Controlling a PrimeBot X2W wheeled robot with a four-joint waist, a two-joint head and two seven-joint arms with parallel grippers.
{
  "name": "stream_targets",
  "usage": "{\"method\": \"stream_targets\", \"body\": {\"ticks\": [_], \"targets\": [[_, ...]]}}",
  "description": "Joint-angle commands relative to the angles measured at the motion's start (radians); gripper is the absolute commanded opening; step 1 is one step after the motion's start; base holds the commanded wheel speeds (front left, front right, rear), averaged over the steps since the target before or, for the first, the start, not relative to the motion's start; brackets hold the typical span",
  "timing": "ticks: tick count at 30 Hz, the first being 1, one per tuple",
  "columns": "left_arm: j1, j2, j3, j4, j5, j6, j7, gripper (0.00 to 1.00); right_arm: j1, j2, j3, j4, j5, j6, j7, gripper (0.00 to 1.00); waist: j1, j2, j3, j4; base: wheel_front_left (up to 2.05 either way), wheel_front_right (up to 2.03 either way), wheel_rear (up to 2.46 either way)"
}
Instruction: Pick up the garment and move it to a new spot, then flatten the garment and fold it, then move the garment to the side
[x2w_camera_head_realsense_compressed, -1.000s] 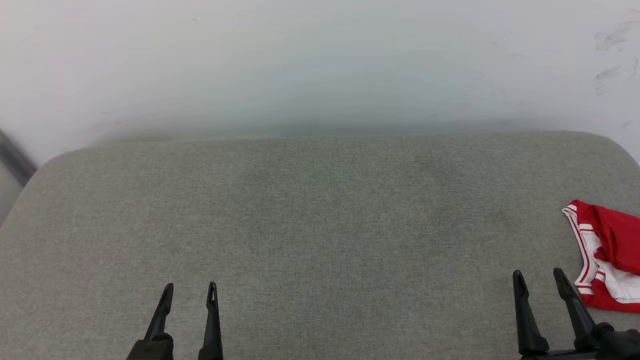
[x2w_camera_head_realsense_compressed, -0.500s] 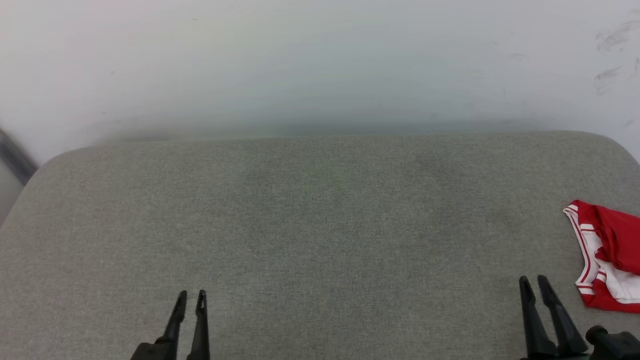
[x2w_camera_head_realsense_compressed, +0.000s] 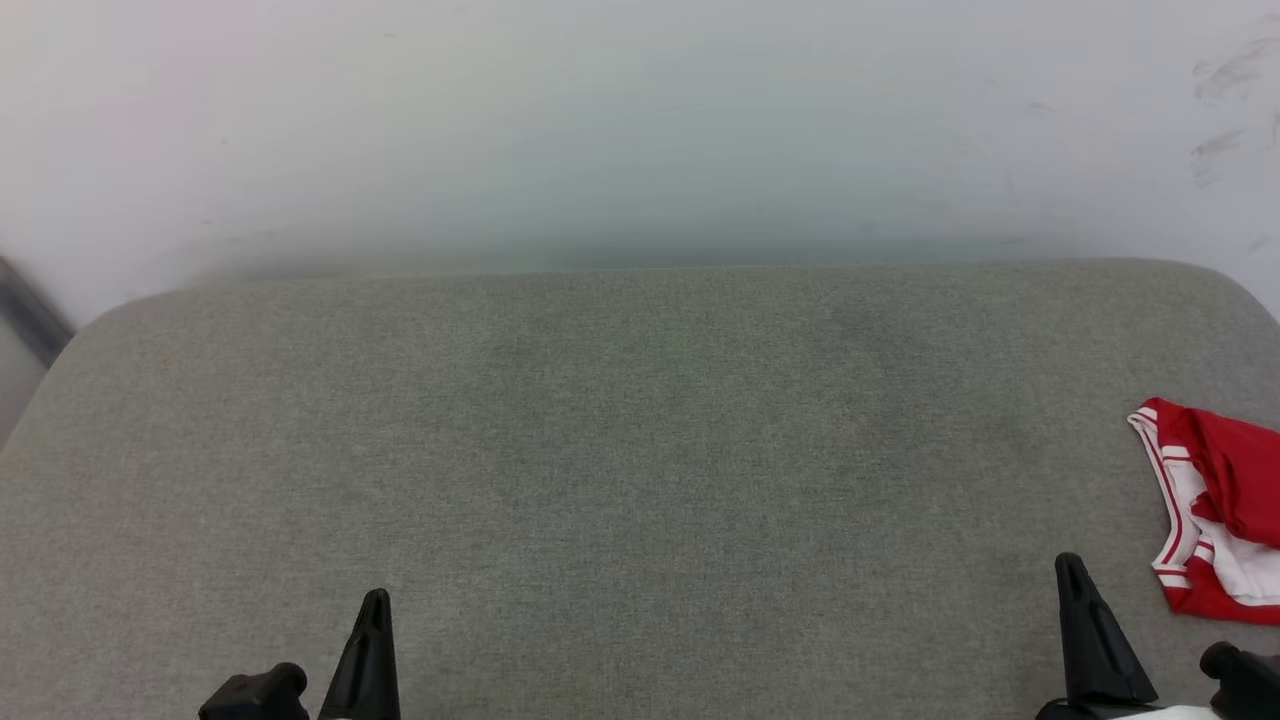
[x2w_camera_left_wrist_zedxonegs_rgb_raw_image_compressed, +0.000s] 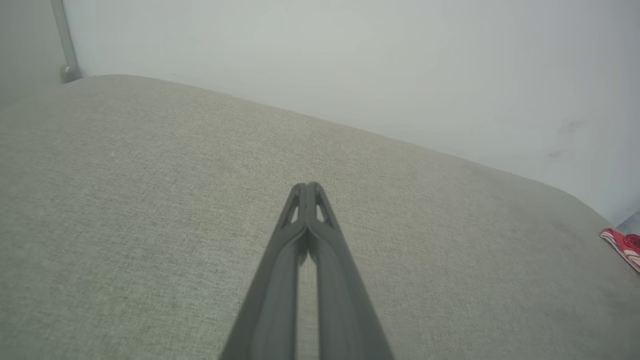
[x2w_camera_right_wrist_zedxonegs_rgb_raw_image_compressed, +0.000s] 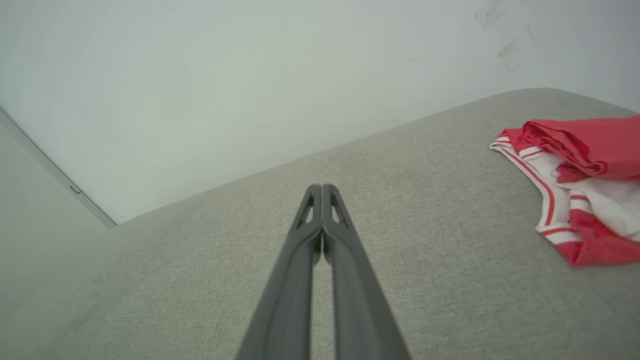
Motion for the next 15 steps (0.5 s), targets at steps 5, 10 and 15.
{"method": "stream_targets", "body": {"ticks": [5,10,15], "targets": [[-0.044,0.012,0.008,0.006,-0.112,-0.015,0.019,0.0,-0.046,-0.014,0.001,0.001,0.109,0.0,0.018,0.0,0.0,0.0,0.001,-0.001,0.0,0.0,0.0],[-0.063,0.016,0.012,0.023,-0.203,-0.025,0.036,0.0,-0.064,-0.017,0.001,0.013,0.195,0.0,0.035,0.0,0.0,0.0,0.003,-0.002,0.0,0.0,0.0],[-0.081,0.019,0.016,0.037,-0.289,-0.035,0.052,0.0,-0.08,-0.02,0.001,0.025,0.276,0.0,0.052,0.0,0.0,0.0,0.005,-0.003,0.0,0.0,0.0]]}}
